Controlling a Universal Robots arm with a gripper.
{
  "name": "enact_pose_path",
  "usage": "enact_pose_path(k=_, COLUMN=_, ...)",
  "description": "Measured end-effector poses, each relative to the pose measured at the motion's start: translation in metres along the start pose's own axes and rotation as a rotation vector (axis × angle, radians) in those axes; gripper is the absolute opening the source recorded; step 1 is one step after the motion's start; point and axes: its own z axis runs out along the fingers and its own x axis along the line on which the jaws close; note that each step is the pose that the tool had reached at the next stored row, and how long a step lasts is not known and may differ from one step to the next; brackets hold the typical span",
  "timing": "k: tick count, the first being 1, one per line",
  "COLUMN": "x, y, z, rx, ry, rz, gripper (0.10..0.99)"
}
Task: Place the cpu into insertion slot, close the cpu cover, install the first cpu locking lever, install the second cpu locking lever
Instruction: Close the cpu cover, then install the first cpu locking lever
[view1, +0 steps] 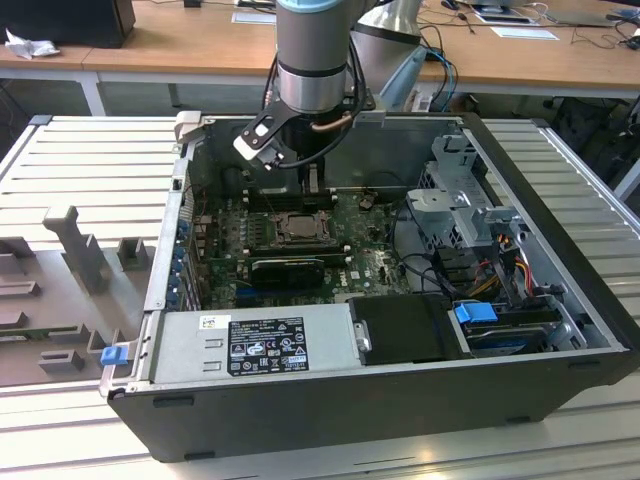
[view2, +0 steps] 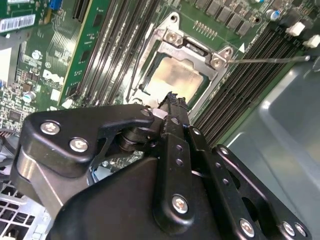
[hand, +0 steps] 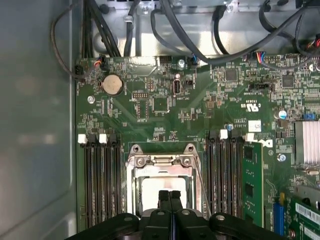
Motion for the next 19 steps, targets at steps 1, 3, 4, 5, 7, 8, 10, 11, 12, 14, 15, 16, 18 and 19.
enact_pose_path(k=1, x=0.0, y=-0.0015, z=0.0, rx=0.0, ry=-0.0001, rz=0.0, gripper=0.106)
enact_pose_path(k=3, x=-0.0001, y=-0.0037, z=-0.0001, rx=0.0, ry=0.0, rz=0.0, gripper=0.106)
enact_pose_path(k=4, x=-0.0001, y=-0.005, z=-0.0002, rx=0.0, ry=0.0, rz=0.0, gripper=0.106)
enact_pose_path(k=5, x=-0.0001, y=-0.0054, z=-0.0002, rx=0.0, ry=-0.0001, rz=0.0, gripper=0.106)
enact_pose_path(k=7, x=-0.0002, y=-0.0069, z=-0.0003, rx=0.0, ry=0.0, rz=0.0, gripper=0.106)
enact_pose_path(k=8, x=-0.0002, y=-0.007, z=-0.0003, rx=0.0, ry=0.0, rz=0.0, gripper=0.106)
enact_pose_path(k=10, x=-0.0002, y=-0.007, z=-0.0005, rx=0.0, ry=0.0001, rz=0.0, gripper=0.106)
enact_pose_path(k=11, x=-0.0002, y=-0.007, z=-0.0012, rx=0.0, ry=0.0, rz=0.0, gripper=0.106)
enact_pose_path(k=12, x=-0.0001, y=-0.007, z=-0.0012, rx=0.0, ry=0.0001, rz=0.0, gripper=0.106)
enact_pose_path(k=14, x=-0.0002, y=-0.007, z=-0.0018, rx=0.0, ry=-0.0002, rz=0.0, gripper=0.106)
enact_pose_path(k=15, x=-0.0001, y=-0.007, z=-0.0019, rx=0.0, ry=0.0001, rz=0.0, gripper=0.106)
enact_pose_path(k=16, x=-0.0001, y=-0.007, z=-0.0023, rx=0.0, ry=0.0, rz=0.0, gripper=0.106)
enact_pose_path(k=18, x=-0.0001, y=-0.007, z=-0.0025, rx=0.0, ry=0.0, rz=0.0, gripper=0.106)
enact_pose_path(k=19, x=-0.0001, y=-0.007, z=-0.0025, rx=0.0, ry=0.0, rz=0.0, gripper=0.106)
